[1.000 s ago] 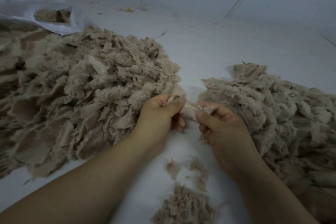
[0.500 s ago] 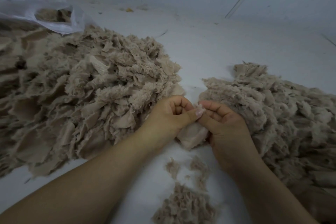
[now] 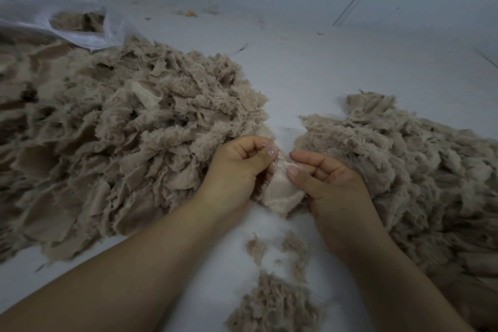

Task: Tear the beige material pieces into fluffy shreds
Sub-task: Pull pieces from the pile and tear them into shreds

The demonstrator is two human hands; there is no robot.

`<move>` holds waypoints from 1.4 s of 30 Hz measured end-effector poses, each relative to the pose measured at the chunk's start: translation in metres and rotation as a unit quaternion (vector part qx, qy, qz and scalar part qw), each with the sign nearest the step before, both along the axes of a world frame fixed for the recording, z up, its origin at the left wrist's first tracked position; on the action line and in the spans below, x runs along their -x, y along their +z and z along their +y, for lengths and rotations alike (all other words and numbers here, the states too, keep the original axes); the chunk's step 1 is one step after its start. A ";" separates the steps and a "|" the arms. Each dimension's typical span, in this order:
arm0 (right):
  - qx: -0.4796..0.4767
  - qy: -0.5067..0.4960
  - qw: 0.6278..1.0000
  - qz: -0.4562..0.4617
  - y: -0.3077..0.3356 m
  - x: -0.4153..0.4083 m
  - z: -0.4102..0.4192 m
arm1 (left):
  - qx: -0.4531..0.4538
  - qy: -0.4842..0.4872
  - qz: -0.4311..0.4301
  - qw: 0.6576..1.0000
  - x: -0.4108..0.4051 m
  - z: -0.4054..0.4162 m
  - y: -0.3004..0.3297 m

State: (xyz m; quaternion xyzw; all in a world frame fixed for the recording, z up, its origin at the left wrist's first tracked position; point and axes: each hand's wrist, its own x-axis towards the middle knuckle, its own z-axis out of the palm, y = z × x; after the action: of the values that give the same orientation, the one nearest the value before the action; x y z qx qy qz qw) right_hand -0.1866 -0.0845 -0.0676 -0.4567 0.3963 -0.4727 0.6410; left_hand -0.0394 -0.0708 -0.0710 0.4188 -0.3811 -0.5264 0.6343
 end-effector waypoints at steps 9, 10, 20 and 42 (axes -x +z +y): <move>-0.036 -0.035 0.999 -0.011 -0.001 0.004 -0.003 | 0.037 -0.225 -0.007 0.974 -0.025 0.003 0.012; -0.036 -0.035 0.999 -0.008 -0.001 0.004 -0.002 | 0.037 -0.295 -0.060 0.953 -0.026 0.005 0.014; -0.046 -0.036 0.998 0.002 0.003 0.003 -0.001 | -0.044 -0.177 -0.147 0.972 -0.010 0.003 0.008; -0.116 -0.080 0.984 -0.111 0.010 0.001 -0.004 | 0.079 0.007 -0.555 0.828 0.019 -0.030 0.002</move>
State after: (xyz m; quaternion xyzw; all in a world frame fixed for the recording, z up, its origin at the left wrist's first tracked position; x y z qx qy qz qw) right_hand -0.1879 -0.0889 -0.0577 -0.2905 0.4102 -0.5211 0.6898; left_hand -0.0588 -0.1004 -0.0692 0.5914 -0.7063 -0.1693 0.3503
